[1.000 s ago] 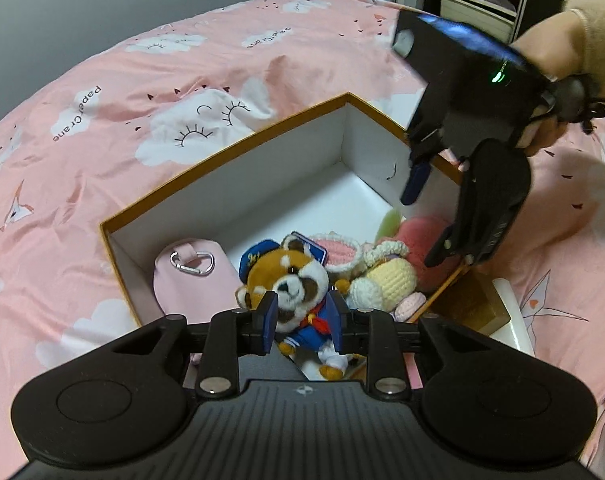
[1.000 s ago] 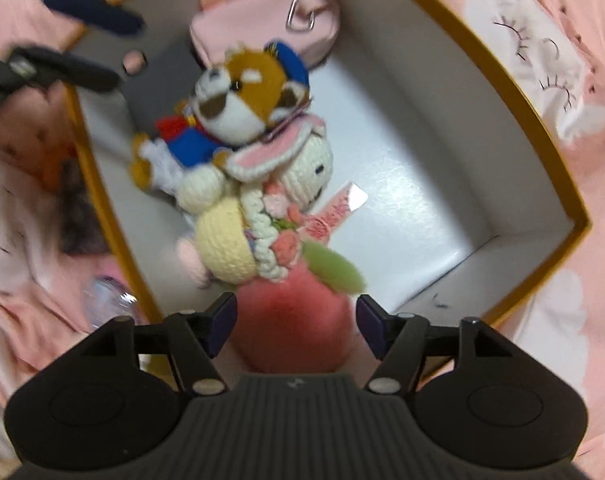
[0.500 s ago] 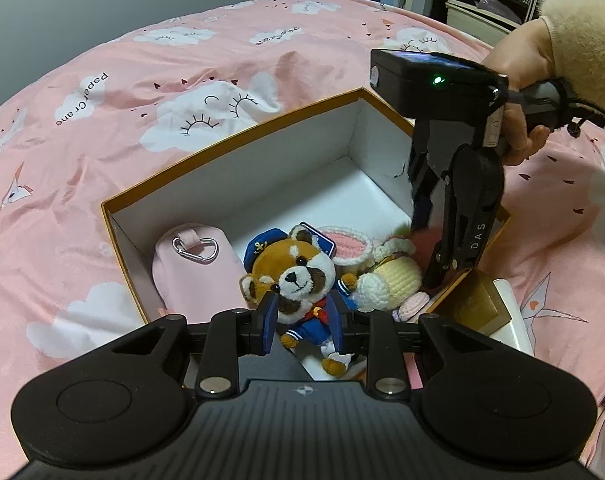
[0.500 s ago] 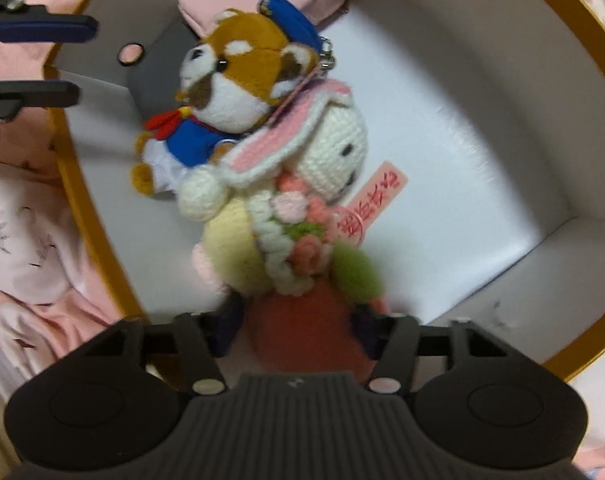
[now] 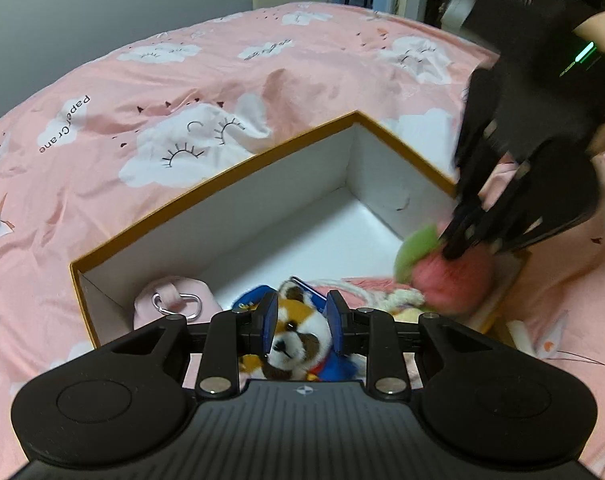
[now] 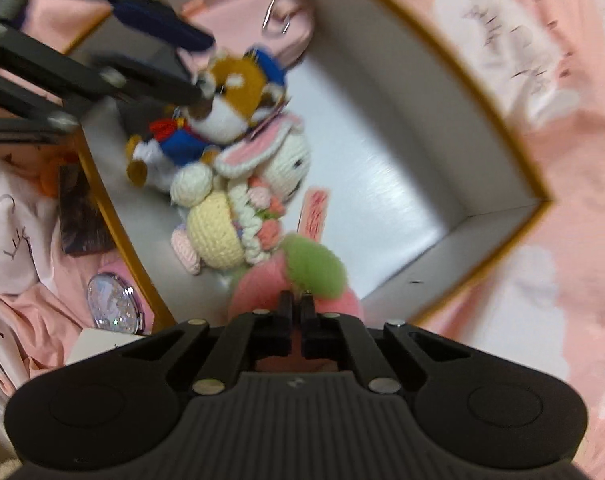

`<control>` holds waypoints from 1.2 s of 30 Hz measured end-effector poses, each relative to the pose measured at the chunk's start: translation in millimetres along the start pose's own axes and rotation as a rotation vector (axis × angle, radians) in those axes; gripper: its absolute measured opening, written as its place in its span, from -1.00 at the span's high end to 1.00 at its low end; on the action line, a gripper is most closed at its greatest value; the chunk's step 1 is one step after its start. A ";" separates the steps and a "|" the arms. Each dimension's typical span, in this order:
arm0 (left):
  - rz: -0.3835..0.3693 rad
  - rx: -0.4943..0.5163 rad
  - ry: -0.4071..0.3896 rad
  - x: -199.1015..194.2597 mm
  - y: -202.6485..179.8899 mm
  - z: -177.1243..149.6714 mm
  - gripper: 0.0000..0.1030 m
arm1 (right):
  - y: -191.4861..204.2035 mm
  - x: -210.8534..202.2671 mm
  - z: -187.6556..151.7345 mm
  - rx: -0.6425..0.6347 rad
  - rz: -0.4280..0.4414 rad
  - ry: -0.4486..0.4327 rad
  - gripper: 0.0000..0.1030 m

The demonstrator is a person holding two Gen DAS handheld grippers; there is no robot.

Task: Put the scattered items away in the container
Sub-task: 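Grasp the pink fluffy peach pompom with the right tool while the left tool holds the dog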

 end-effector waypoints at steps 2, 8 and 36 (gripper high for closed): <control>0.000 -0.014 0.024 8.6 3.3 1.1 0.40 | -3.2 -15.5 -1.4 0.007 -0.020 -0.037 0.94; -0.035 -0.032 0.119 34.4 3.2 -12.0 0.43 | 6.7 -32.5 12.9 0.042 -0.060 -0.142 0.98; -0.067 -0.097 0.052 7.7 14.1 -20.9 0.36 | -9.6 48.0 64.2 -0.017 -0.037 0.027 -0.05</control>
Point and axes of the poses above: each gripper's, at about its wrist camera, not at the fingertips, and x roughly the way its jaws point, y to its left, z to its top, the point moved 1 cm from there along x, roughly the way its jaws point, and after that the axes turned 9 degrees about z, right-handed, at the moved point
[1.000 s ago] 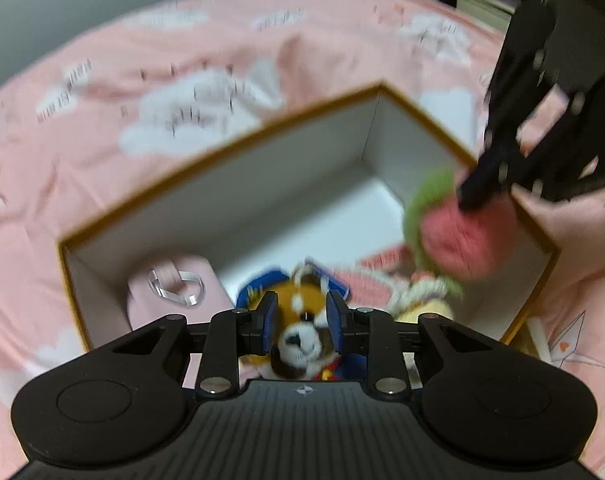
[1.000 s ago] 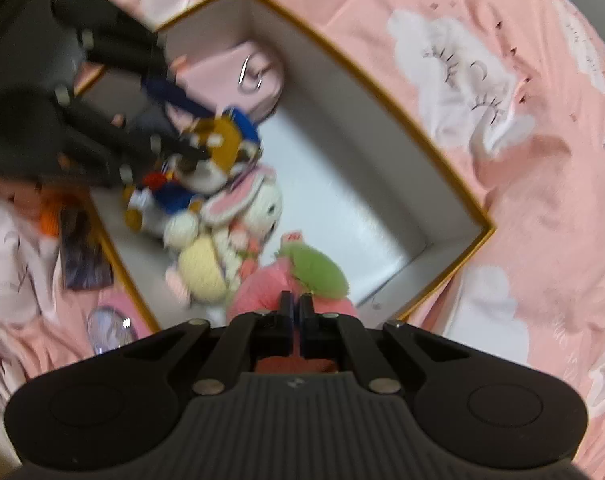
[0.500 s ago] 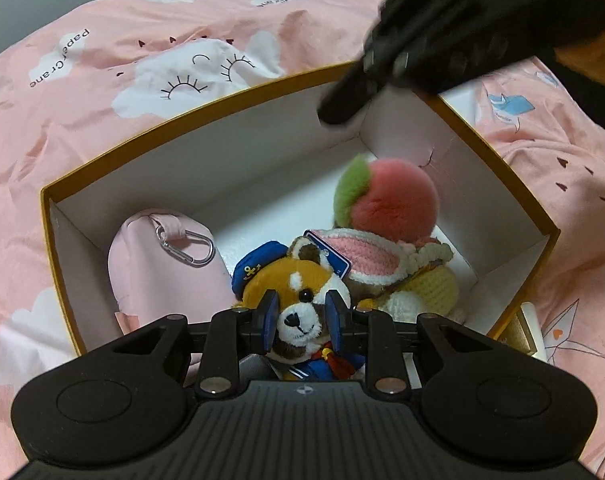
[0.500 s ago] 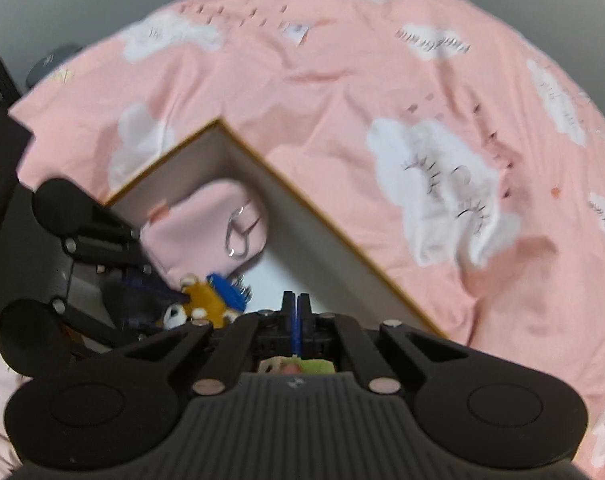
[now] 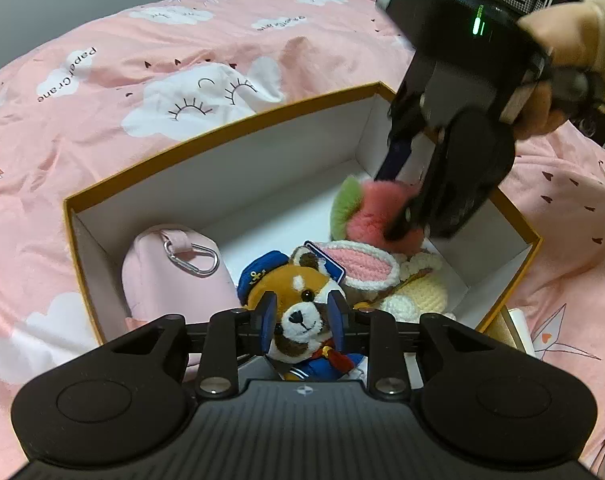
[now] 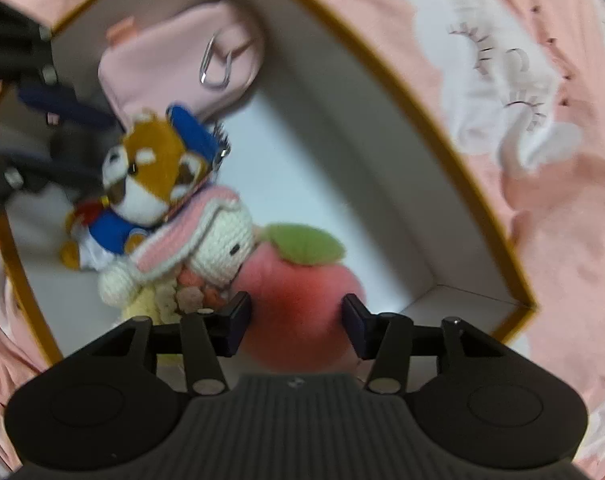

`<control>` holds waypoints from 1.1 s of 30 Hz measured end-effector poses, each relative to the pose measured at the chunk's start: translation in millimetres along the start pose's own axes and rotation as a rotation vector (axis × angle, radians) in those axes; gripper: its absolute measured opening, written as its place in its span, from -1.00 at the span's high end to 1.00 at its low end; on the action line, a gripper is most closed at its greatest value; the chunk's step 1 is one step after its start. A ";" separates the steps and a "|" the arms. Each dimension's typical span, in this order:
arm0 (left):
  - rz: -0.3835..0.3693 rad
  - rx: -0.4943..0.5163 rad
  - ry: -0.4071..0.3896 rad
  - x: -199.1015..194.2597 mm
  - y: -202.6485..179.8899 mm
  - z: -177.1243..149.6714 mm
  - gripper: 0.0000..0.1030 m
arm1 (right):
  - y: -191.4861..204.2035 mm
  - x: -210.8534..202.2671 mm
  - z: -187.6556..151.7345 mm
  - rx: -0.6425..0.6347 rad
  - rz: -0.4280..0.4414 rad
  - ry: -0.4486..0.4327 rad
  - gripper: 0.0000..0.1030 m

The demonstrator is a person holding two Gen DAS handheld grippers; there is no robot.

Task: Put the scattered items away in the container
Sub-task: 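Grasp the pink fluffy peach pompom with the right tool while the left tool holds the dog, then lower the pompom into the box and open the right tool while the left tool releases the dog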

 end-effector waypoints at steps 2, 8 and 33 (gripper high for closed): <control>0.005 -0.005 -0.001 -2.4 2.4 -1.2 0.36 | 1.7 12.0 0.2 -0.020 -0.006 0.030 -0.05; 0.021 -0.024 -0.005 -8.5 9.9 -6.7 0.36 | -1.5 34.7 -1.9 -0.013 -0.024 0.069 0.05; 0.105 -0.090 0.022 -13.5 24.9 -15.7 0.36 | 13.0 -0.4 43.7 0.265 0.163 -0.359 0.76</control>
Point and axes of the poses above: each gripper's, at about its wrist camera, not at the fingertips, and x roughly the way its jaws point, y to its left, z to its top, the point moved 1 cm from there along x, roughly the way its jaws point, and after that the axes turned 9 degrees about z, right-handed, at the moved point
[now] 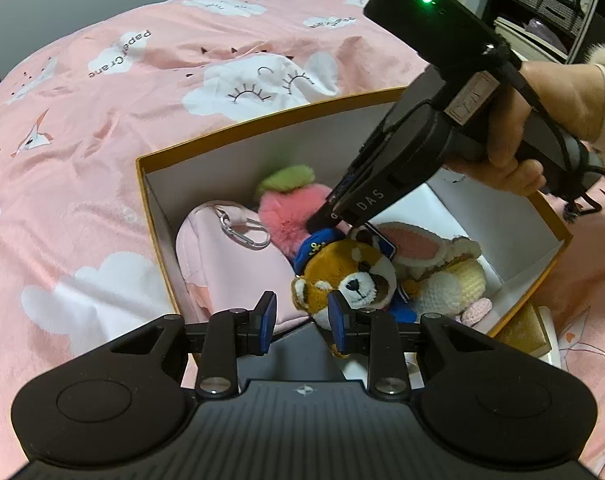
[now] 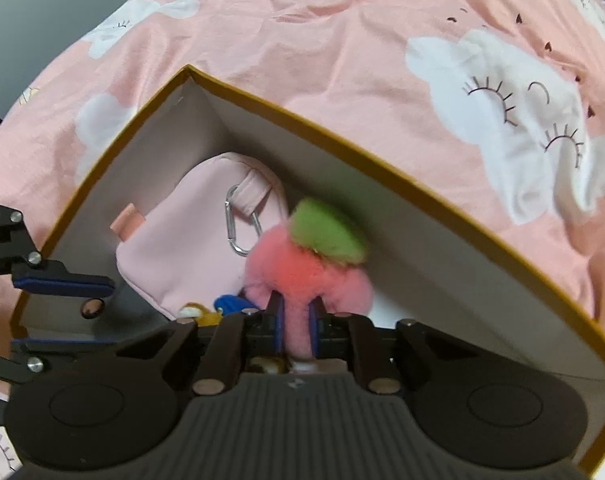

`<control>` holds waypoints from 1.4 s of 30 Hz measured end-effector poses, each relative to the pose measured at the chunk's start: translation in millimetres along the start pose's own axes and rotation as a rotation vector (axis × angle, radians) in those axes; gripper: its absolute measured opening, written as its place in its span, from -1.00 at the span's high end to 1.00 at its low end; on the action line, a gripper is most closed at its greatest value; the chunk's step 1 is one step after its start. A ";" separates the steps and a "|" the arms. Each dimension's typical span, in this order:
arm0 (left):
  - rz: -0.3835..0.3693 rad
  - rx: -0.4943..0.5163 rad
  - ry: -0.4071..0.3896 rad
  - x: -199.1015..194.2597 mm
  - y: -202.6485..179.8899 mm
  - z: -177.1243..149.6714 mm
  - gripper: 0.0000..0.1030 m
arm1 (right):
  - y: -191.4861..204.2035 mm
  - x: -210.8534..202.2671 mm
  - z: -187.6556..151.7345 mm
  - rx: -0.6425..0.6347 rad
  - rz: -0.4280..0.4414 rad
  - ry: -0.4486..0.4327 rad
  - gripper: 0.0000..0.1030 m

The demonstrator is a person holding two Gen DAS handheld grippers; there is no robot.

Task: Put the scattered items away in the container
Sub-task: 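Lower the pompom into the box and open the right tool while the left tool releases the dog, then move the left tool to the silver photo card box while the right tool approaches the gold box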

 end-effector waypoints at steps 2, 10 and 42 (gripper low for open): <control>0.010 -0.006 0.000 0.2 0.8 0.1 0.36 | -2.8 4.4 3.0 0.001 -0.004 -0.005 0.76; 0.026 -0.027 -0.008 -9.5 0.3 -1.7 0.27 | -4.1 -3.2 -1.3 0.013 -0.057 -0.031 0.50; 0.087 -0.464 -0.010 -91.5 -38.0 -96.5 -0.40 | 95.0 -114.6 -182.4 0.097 -0.095 -0.624 -0.06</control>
Point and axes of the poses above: each gripper's, at about its wrist camera, not at the fingertips, and x roughly the way its jaws point, y to its left, z to its top, the point moved 1 cm from there along x, roughly the way its jaws point, and after that the axes turned 9 degrees about z, right-handed, at the moved point
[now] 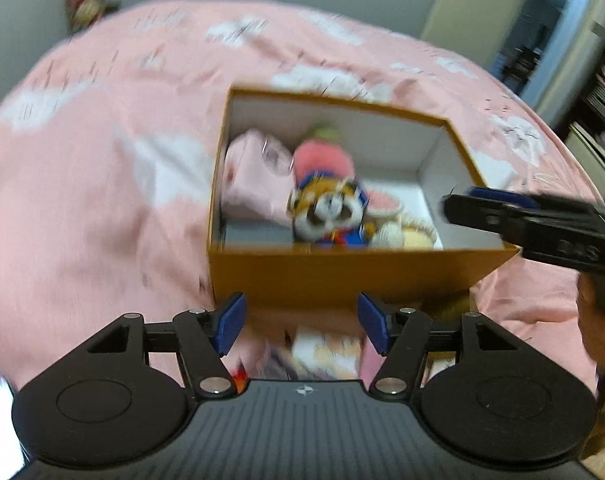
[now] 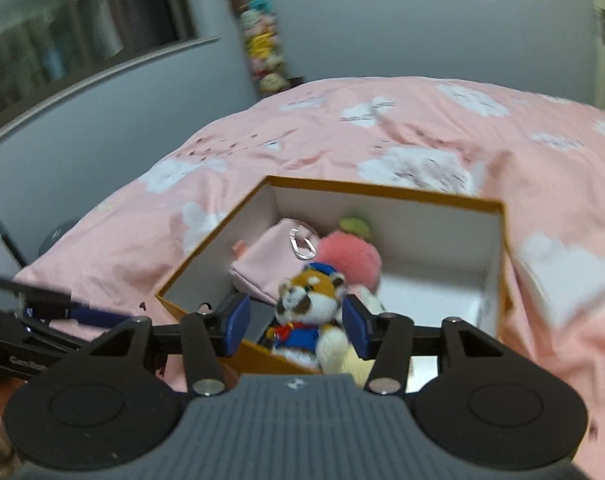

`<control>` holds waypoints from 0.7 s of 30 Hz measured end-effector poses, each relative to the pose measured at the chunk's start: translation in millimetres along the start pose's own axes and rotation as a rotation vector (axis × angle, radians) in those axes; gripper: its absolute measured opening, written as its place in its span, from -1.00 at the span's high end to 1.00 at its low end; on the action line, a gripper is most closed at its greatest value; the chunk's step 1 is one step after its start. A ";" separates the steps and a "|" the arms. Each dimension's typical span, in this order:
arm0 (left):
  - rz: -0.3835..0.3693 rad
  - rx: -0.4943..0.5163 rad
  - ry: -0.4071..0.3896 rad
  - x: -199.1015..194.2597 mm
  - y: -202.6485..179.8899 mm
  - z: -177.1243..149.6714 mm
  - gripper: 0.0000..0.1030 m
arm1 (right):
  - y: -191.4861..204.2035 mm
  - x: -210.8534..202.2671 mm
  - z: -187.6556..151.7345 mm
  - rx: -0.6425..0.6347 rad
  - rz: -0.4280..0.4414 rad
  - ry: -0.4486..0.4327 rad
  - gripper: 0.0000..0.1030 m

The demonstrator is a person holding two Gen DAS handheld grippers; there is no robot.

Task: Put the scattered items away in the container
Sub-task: 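Move the left tool to the silver photo card box while the right tool approaches the gold box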

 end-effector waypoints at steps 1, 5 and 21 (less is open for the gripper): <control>-0.010 -0.035 0.031 3.1 2.8 -5.6 -0.40 | -1.0 -3.5 -7.0 0.029 -0.014 -0.005 -0.06; -0.035 -0.140 0.122 15.0 12.3 -24.9 -0.39 | -8.6 -11.5 -38.6 0.150 -0.066 0.014 -0.06; -0.002 -0.313 0.304 66.3 15.5 -51.5 -0.23 | -60.8 -4.7 -87.5 0.355 -0.280 0.135 -0.08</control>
Point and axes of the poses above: each gripper's, at about its wrist camera, not at the fingertips, and x roughly the way its jaws point, y to its left, z to its top, the point moved 1 cm from there along x, roughly the way its jaws point, and after that the axes turned 9 degrees about z, right-handed, at the moved point
